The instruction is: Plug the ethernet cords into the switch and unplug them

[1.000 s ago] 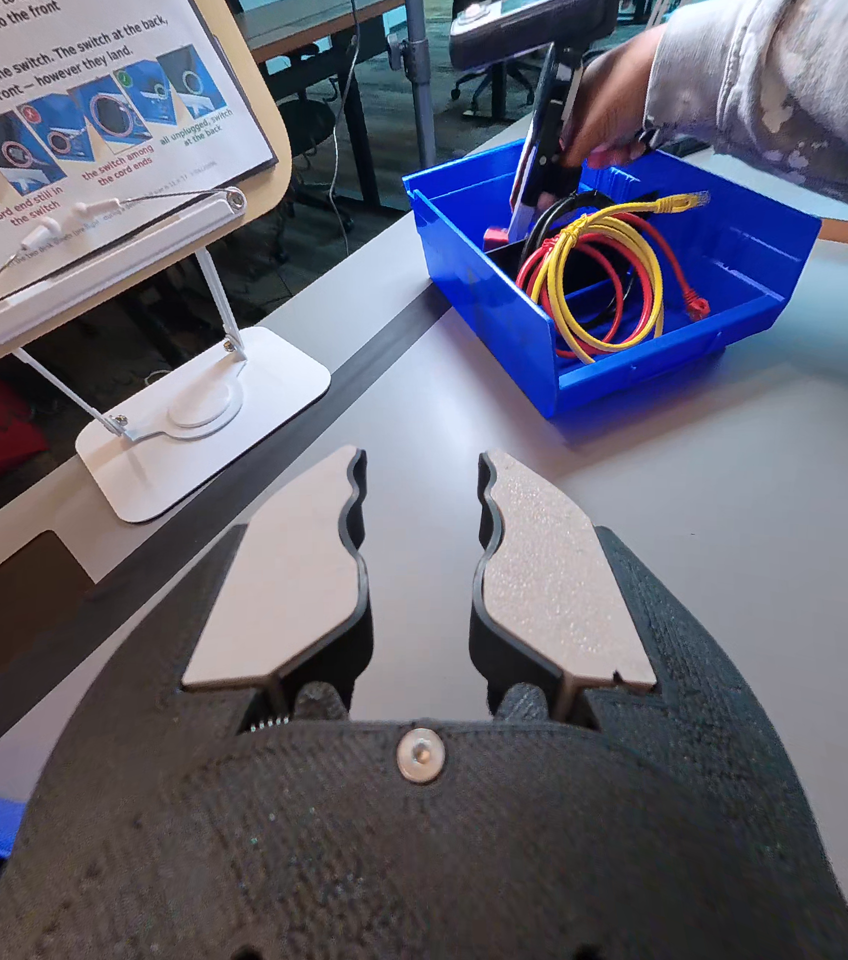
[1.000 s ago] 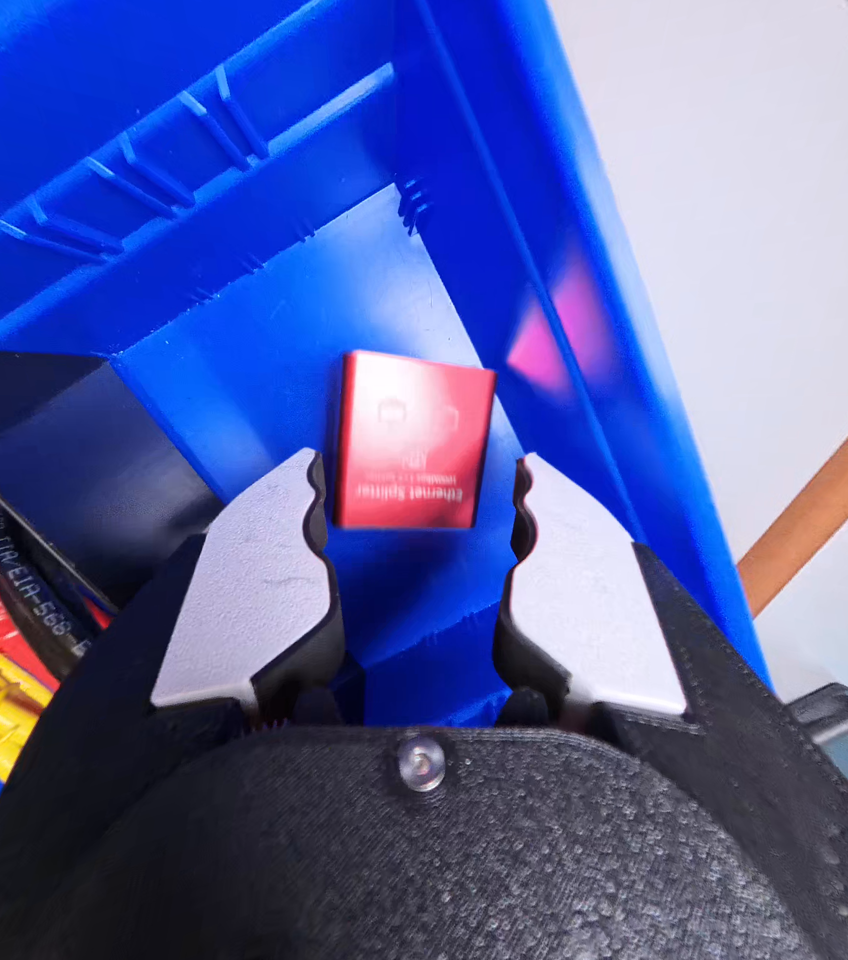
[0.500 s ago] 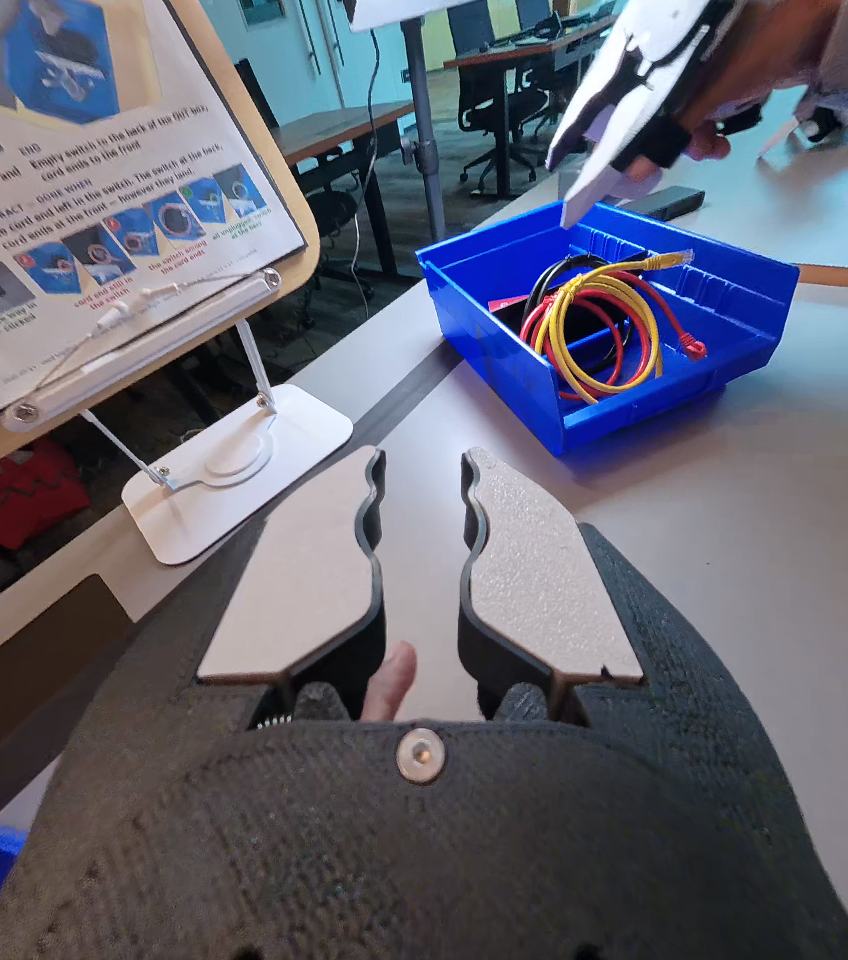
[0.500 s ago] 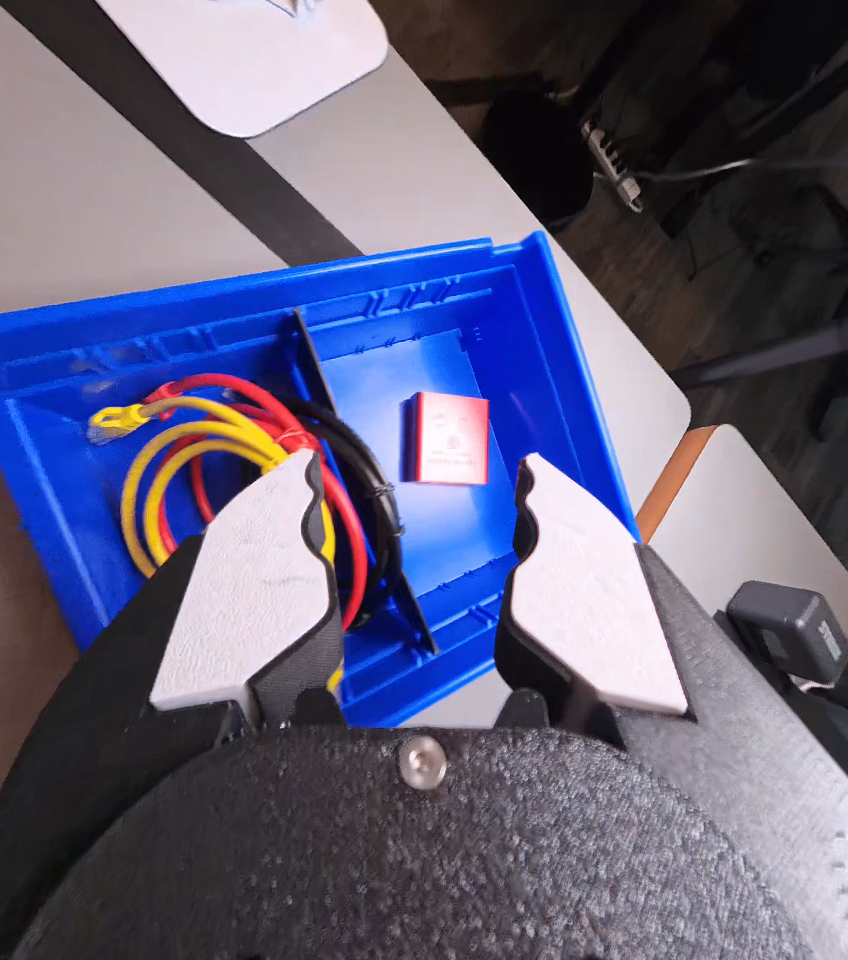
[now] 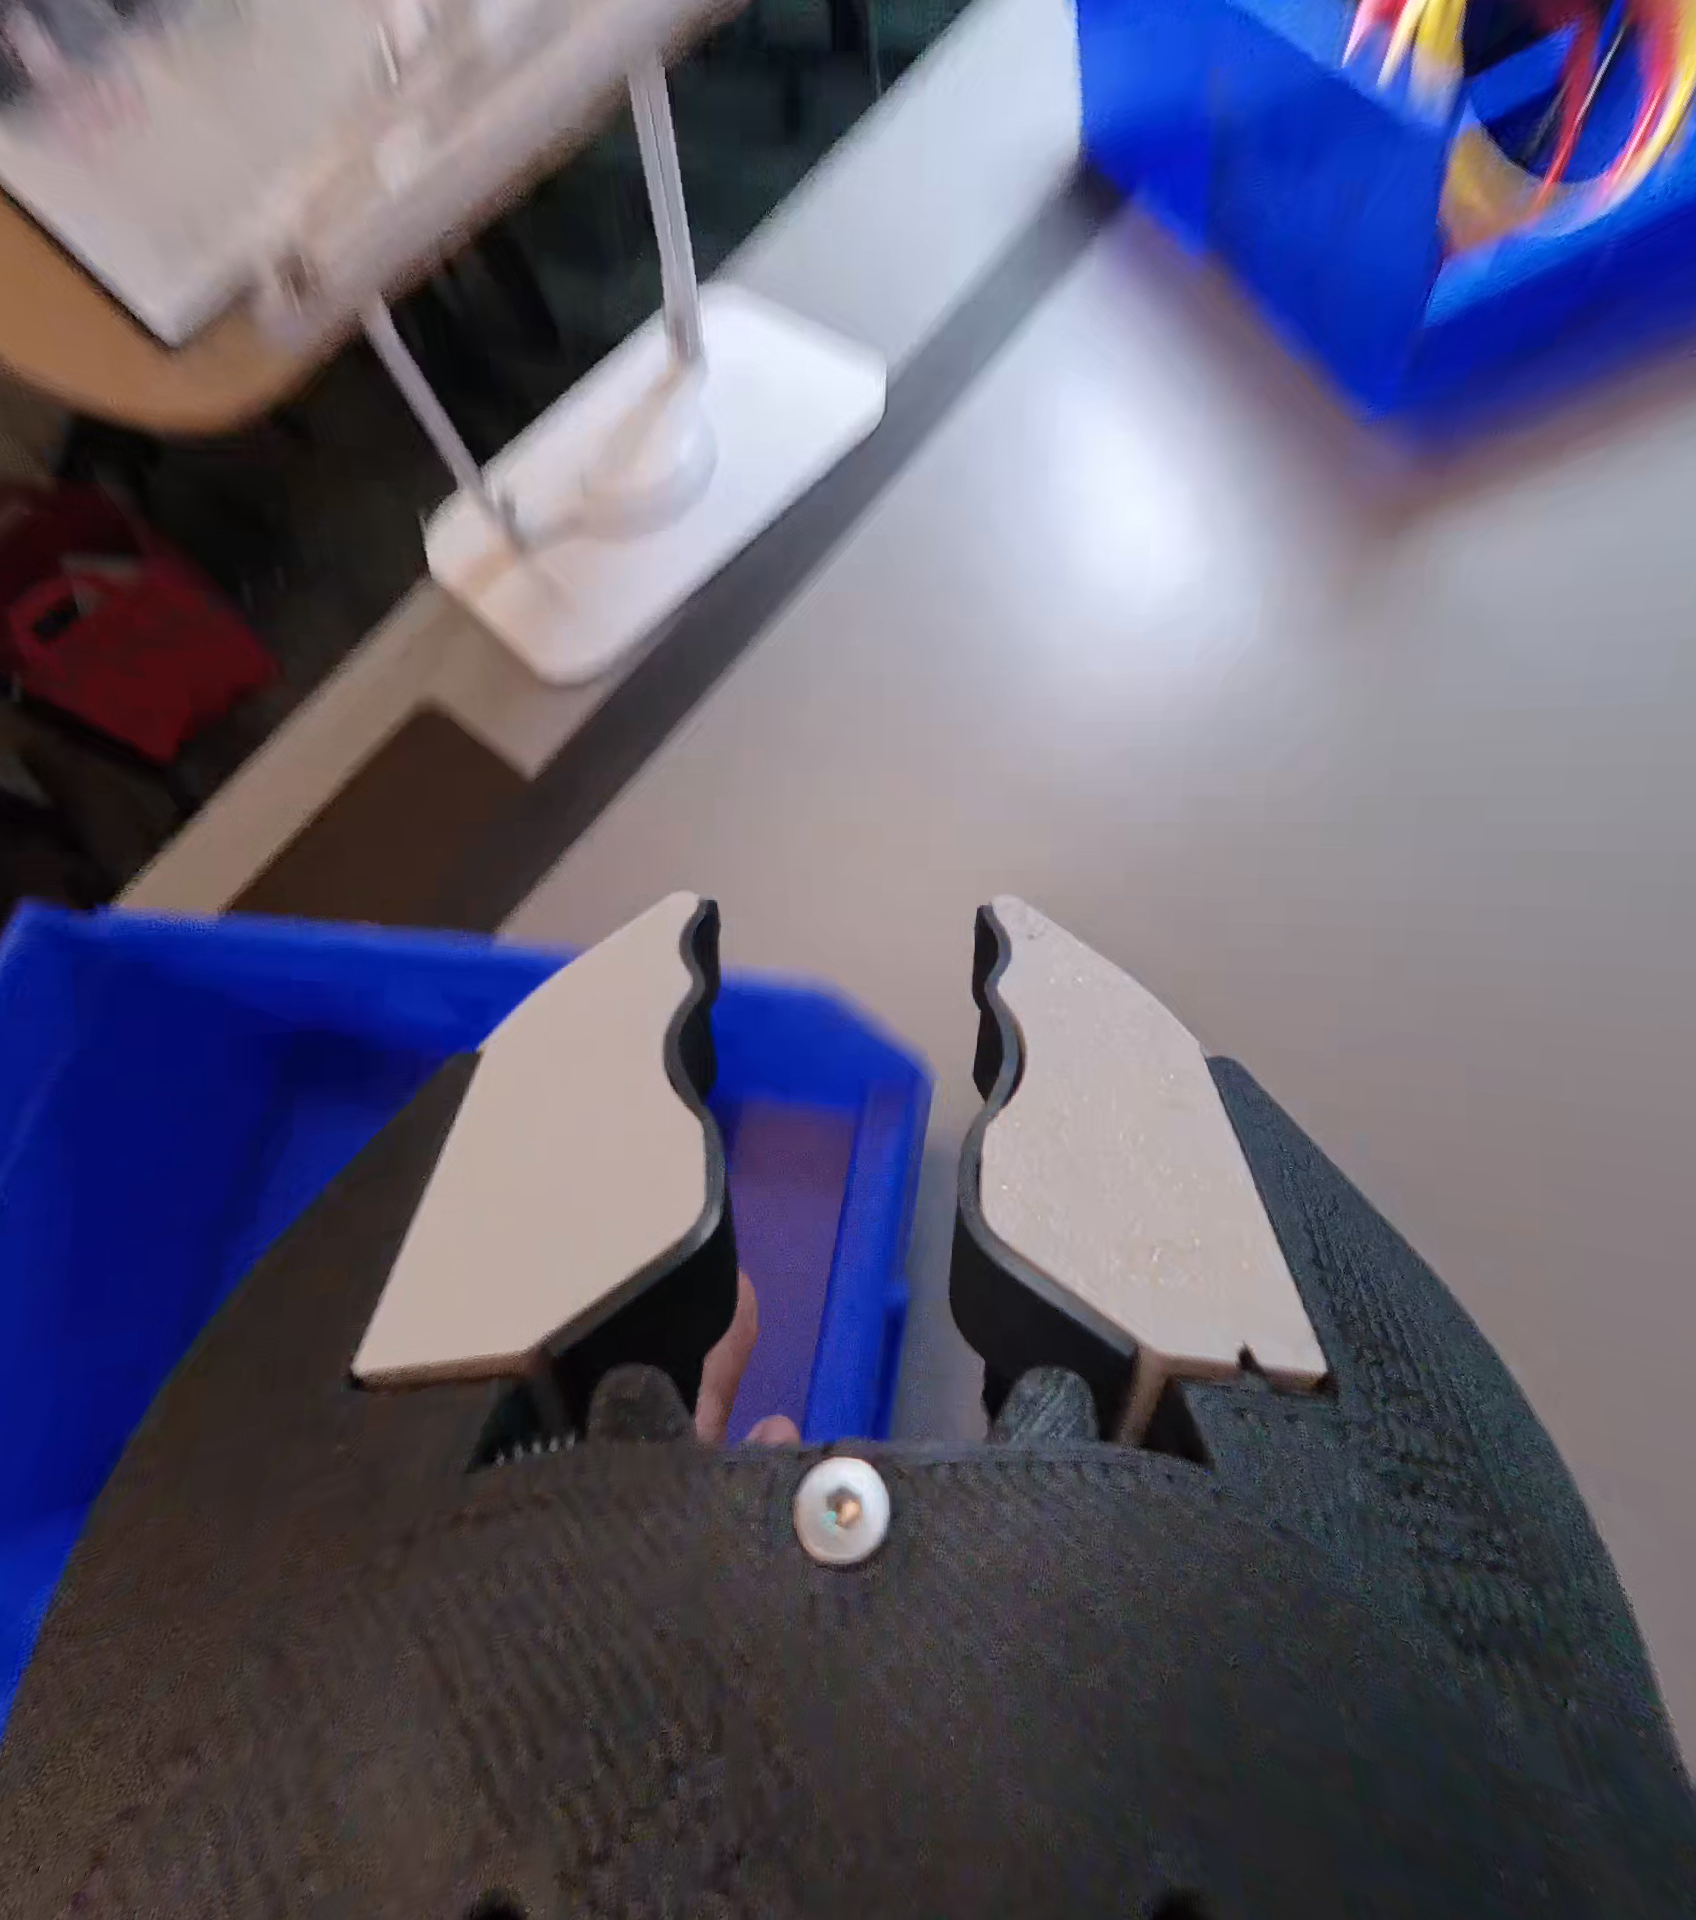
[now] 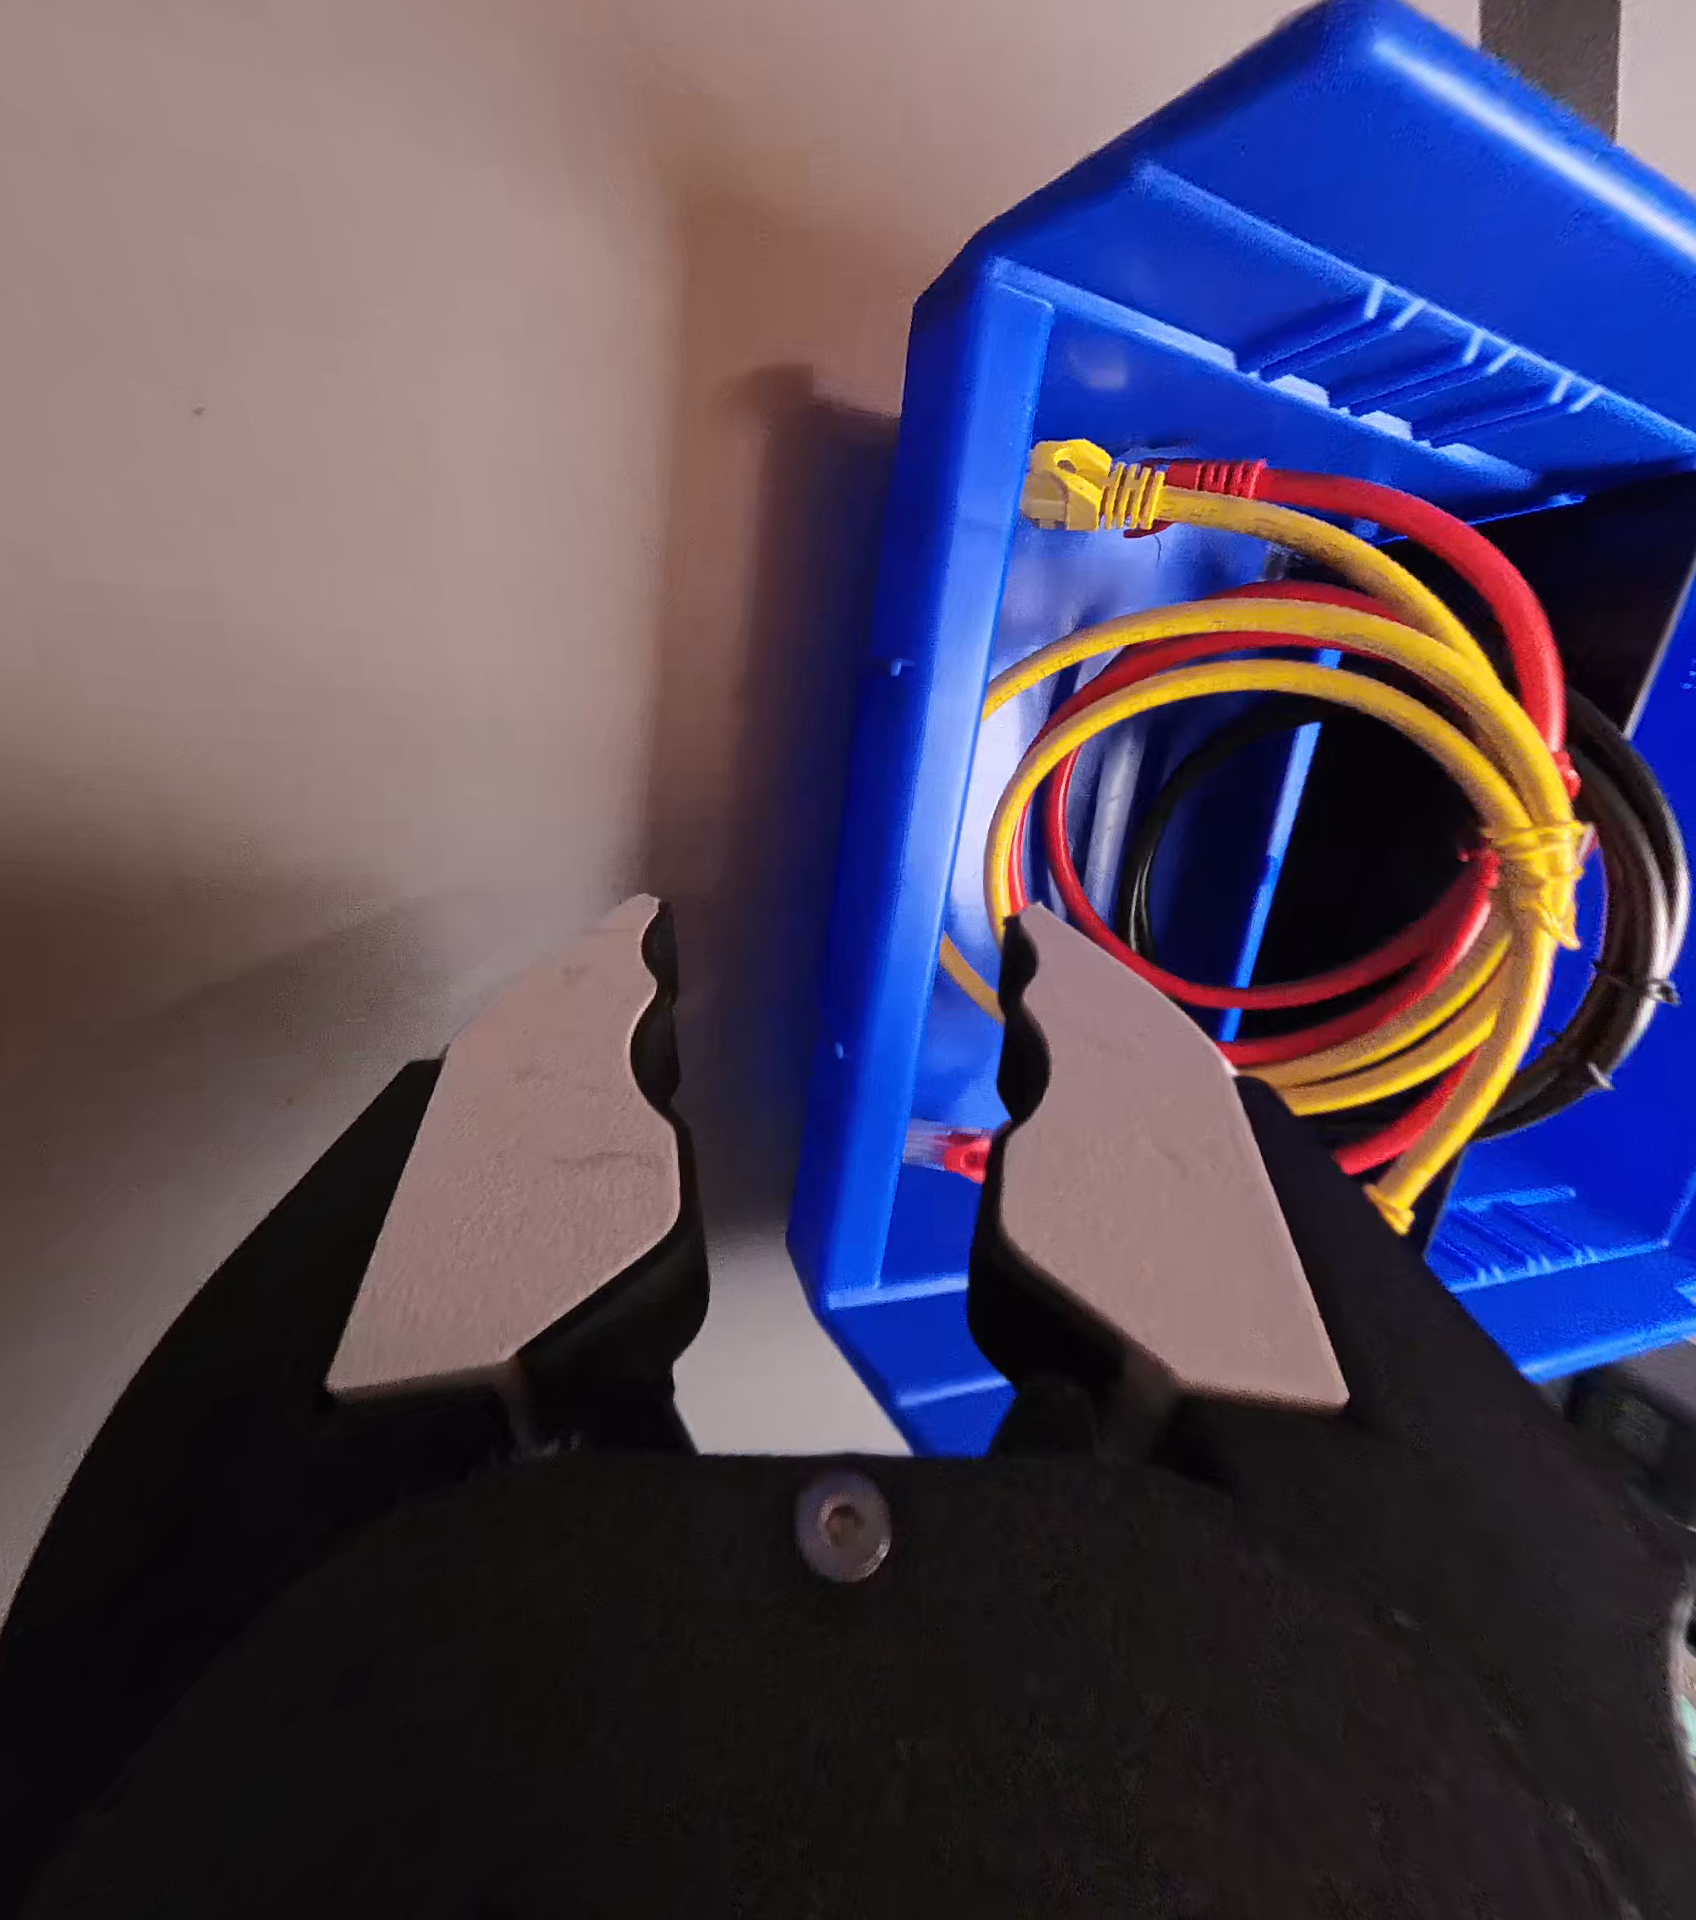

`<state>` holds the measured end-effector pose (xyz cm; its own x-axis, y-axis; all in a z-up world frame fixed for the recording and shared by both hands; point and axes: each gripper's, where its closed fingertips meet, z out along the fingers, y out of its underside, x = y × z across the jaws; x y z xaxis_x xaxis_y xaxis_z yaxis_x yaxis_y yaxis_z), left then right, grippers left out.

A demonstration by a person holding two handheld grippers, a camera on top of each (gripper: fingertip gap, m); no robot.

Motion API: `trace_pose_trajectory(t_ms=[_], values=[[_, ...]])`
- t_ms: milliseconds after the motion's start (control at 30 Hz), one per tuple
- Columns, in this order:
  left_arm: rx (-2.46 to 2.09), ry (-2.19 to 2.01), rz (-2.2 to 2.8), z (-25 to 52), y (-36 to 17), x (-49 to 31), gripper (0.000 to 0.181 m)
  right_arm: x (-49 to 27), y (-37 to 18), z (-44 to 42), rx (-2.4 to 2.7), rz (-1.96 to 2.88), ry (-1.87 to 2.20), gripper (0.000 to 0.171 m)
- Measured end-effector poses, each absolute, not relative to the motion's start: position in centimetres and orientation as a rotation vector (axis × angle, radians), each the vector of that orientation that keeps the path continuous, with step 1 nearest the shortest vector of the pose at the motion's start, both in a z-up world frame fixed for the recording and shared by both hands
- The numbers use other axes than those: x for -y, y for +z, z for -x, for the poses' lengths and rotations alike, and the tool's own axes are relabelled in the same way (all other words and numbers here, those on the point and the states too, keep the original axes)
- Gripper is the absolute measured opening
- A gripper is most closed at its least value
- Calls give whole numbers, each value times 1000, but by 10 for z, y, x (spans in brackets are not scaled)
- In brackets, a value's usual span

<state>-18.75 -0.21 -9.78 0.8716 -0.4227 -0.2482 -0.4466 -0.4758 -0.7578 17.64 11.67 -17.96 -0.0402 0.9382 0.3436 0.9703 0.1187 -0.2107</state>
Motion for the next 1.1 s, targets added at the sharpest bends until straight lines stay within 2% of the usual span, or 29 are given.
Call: trace_pose_trajectory(t_ms=[200,333,367,533,767,1100], values=[[-797,105,2539,246,-184,48,59,-133,-216,-161,2070,1936,-148,61],[-884,102,2721,258,-223,64,60,-134,-228,-156,2145,1931,-210,50],[-918,116,2730,258,-229,64,56,-138,-227,-157,2154,1902,-253,43],[-1016,29,2703,240,-235,58,23,-145,-226,-160,2154,1842,-313,30],[-1154,21,2635,203,-235,51,24,-134,-225,-159,2170,1735,-343,29],[-1656,22,2343,84,-233,36,25,-54,-223,-135,2344,1362,-355,32]])
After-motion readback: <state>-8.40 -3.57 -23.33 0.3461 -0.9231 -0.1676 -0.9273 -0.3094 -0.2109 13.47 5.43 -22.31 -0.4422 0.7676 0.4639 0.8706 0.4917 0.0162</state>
